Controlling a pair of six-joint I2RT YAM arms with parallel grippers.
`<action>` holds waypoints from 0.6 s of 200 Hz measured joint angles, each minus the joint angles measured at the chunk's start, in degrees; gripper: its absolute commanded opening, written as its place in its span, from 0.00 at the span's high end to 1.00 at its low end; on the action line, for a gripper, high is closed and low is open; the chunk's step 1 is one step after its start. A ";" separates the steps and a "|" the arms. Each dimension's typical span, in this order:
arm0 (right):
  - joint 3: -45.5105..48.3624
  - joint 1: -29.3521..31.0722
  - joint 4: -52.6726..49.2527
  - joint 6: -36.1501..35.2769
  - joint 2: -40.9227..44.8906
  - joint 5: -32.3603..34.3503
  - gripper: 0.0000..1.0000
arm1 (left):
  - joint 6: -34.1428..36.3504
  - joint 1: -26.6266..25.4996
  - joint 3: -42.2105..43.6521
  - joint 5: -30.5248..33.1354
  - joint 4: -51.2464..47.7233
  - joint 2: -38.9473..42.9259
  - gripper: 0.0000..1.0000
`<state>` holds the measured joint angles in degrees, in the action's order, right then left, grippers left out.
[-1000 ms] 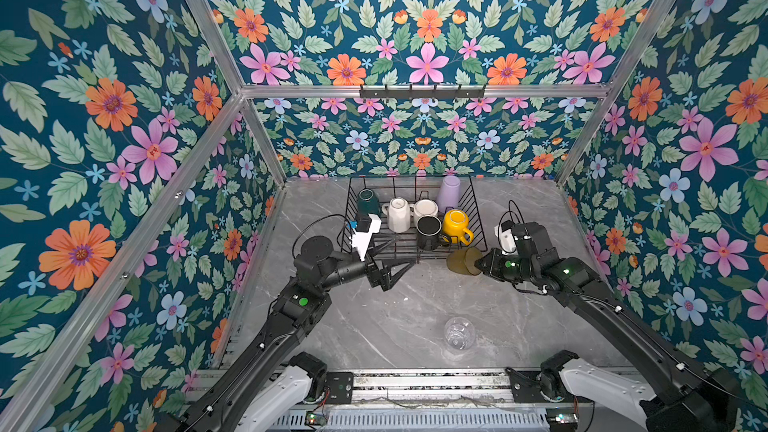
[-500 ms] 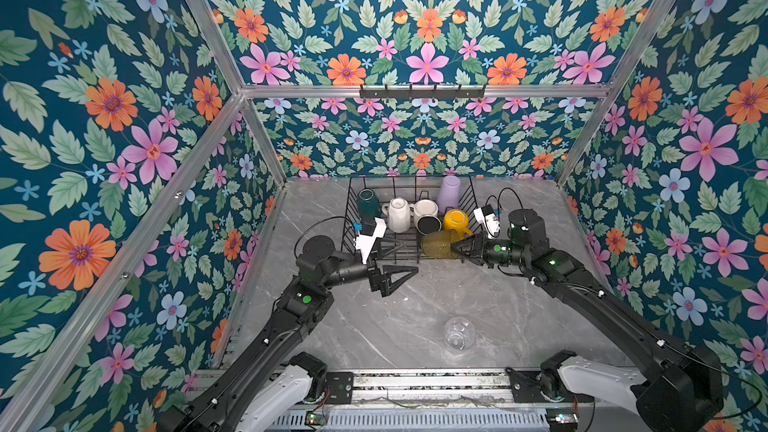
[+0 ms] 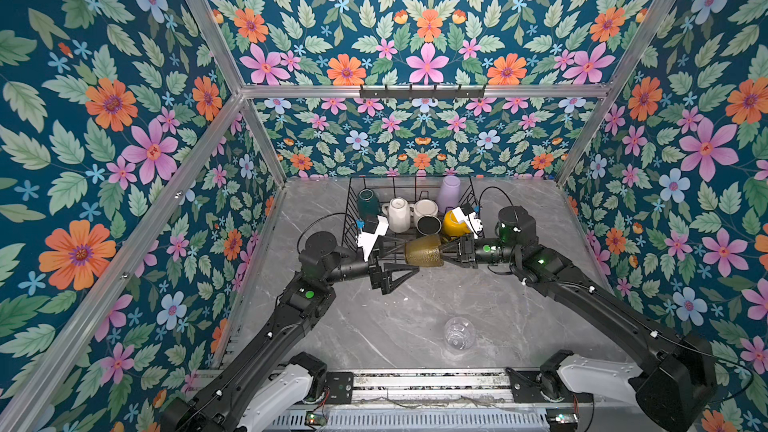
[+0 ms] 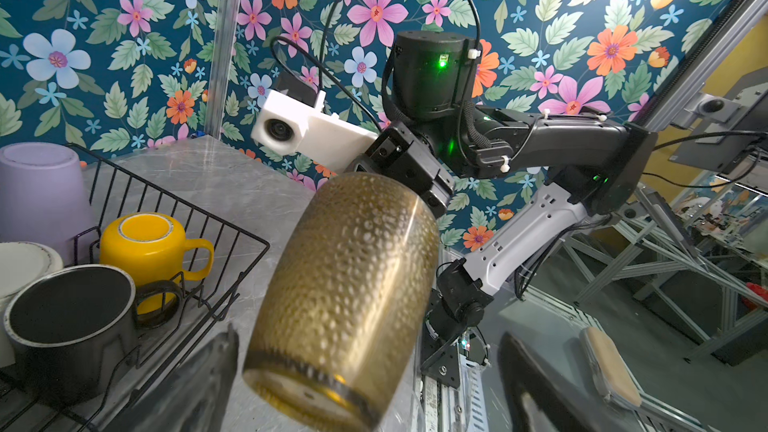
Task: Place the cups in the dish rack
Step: 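Hold the gold glass out while the left gripper grasps its body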
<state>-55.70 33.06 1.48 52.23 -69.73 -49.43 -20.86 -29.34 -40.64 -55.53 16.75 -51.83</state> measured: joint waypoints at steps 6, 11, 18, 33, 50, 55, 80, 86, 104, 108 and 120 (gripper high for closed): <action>-0.37 0.50 0.35 0.00 -0.46 -0.33 1.00 | 0.00 0.00 0.00 -0.11 0.35 0.02 0.01; -0.61 0.83 0.70 0.02 -0.83 -0.72 1.00 | -0.02 0.00 0.00 -0.26 0.44 0.04 0.01; -0.79 1.22 1.42 0.02 -1.33 -1.18 1.00 | -0.04 0.00 0.00 -0.50 0.57 0.07 0.01; -1.01 1.92 3.10 0.37 -2.43 -1.73 1.00 | -0.17 0.02 0.00 -0.92 0.66 0.09 0.01; -1.03 2.67 5.27 1.75 -3.61 -2.36 1.00 | -0.17 0.04 0.00 -1.27 0.79 0.11 0.02; -1.03 2.91 5.92 1.92 -3.89 -2.49 1.00 | -0.17 0.04 0.00 -1.29 0.81 0.11 0.02; -0.85 3.76 10.19 4.74 -5.44 -3.08 1.00 | -0.22 0.04 0.00 -1.31 1.05 0.09 0.03; -0.81 3.89 10.97 5.18 -5.75 -3.10 1.00 | -0.22 0.04 0.00 -1.33 1.22 0.09 0.03; -0.74 4.17 13.46 6.40 -6.60 -3.34 1.00 | -0.39 0.04 0.00 -1.46 1.51 0.02 0.03; -0.74 4.26 13.90 6.75 -6.75 -3.34 1.00 | -0.39 0.07 0.00 -1.46 1.53 0.02 0.04; -0.74 4.61 15.28 7.80 -7.28 -3.50 1.00 | -0.42 0.11 -0.09 -1.49 1.53 -0.04 0.05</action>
<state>-56.45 37.67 16.75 60.03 -77.01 -52.93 -21.28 -29.23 -40.73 -57.01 18.28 -51.88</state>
